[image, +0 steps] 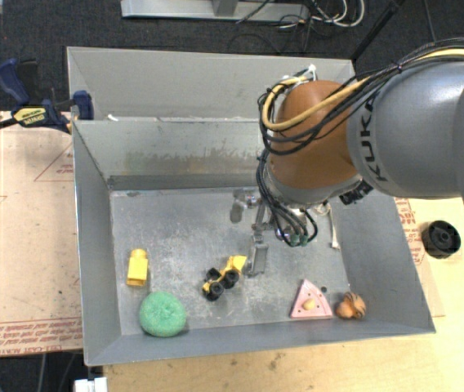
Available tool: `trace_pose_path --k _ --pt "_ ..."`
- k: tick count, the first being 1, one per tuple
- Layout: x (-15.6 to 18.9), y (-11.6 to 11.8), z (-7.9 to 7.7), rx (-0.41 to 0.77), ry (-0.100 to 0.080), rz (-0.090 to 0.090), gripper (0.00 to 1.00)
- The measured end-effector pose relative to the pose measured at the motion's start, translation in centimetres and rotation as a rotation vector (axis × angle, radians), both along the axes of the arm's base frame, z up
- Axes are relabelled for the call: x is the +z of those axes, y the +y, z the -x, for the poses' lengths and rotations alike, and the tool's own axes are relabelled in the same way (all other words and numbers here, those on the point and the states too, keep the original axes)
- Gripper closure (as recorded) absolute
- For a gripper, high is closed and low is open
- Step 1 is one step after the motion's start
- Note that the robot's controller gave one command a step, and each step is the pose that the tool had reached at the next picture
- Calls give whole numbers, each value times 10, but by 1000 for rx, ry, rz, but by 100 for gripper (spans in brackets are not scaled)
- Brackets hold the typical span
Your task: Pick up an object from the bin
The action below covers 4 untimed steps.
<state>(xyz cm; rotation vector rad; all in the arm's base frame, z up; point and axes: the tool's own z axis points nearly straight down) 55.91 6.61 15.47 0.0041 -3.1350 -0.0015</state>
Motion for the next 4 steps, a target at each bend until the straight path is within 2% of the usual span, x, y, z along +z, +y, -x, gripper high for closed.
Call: trace_pose_path --k 1,2,3,4 --pt "5 0 -1 -1 -7 0 0" --pt "-35 10 12 40 -16 0 0" --pt "-84 31 24 4 -8 -1 100" --pt "-84 31 24 3 -8 -2 100"
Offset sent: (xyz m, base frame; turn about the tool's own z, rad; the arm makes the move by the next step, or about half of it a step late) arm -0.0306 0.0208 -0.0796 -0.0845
